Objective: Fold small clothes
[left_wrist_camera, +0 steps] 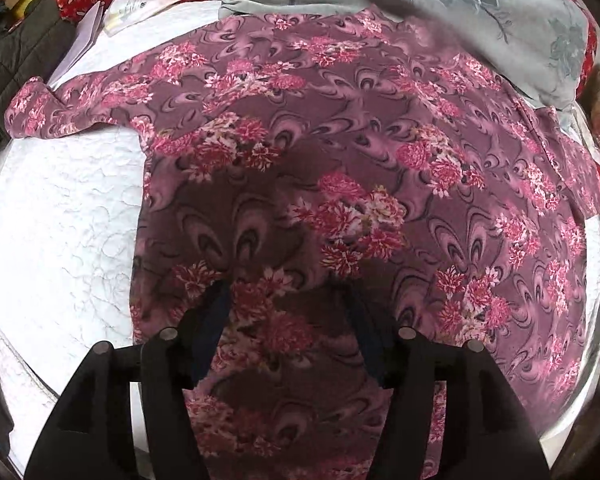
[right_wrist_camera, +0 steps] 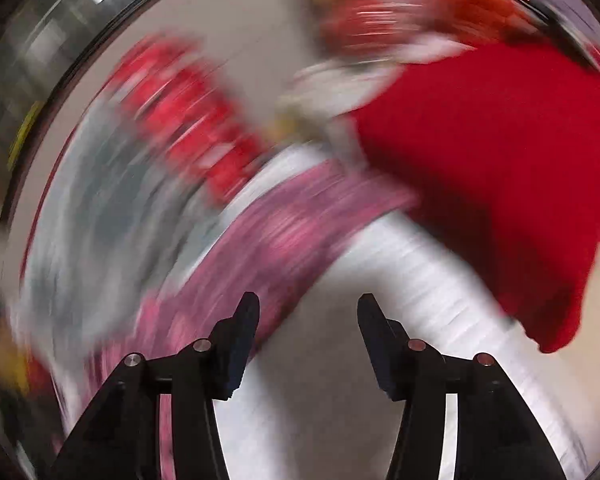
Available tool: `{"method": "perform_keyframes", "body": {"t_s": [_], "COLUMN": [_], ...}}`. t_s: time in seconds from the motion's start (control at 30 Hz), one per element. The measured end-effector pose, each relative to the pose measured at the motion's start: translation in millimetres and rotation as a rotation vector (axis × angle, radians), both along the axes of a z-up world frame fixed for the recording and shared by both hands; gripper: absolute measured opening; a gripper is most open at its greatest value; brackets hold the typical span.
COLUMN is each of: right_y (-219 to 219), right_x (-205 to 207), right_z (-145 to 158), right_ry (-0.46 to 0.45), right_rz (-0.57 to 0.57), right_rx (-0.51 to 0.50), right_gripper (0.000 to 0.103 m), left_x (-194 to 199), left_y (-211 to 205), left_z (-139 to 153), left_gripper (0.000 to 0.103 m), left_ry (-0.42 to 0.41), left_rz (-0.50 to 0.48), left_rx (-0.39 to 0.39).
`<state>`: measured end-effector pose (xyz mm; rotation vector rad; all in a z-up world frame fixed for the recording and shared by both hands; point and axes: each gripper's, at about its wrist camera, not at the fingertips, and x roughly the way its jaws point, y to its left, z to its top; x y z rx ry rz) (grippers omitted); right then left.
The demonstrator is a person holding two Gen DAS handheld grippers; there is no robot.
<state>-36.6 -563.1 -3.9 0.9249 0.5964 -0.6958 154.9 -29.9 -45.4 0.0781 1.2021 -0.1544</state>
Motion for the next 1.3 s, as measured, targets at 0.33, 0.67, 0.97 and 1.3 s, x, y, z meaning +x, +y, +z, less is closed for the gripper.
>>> {"method": "perform_keyframes", "body": {"t_s": [0.33, 0.67, 0.97, 1.3], "right_y": [-88, -99, -82, 38], "right_x": [39, 36, 21, 102], "right_z": [-69, -26, -6, 47], "right_ry": [-0.113, -0.197, -0.026, -0.094], "right_rz": [-0.120, -0.169, -0.198, 0.164], "right_rx": [0.264, 0.035, -0.025, -0.090], "right_gripper": [0.069, 0.018, 0.017, 0.017], "left_x": [18, 70, 105, 114], "left_y": [-18, -59, -58, -14], "left_z": [14, 33, 6, 10], "left_gripper": [0.059, 0.060, 0.062, 0.062], "left_ry": [0.000, -0.085, -0.078, -0.060], "left_rz": [-0.008, -0.001, 0.076, 0.133], "left_rx": [-0.055, -0.166, -0.188, -0.339]}}
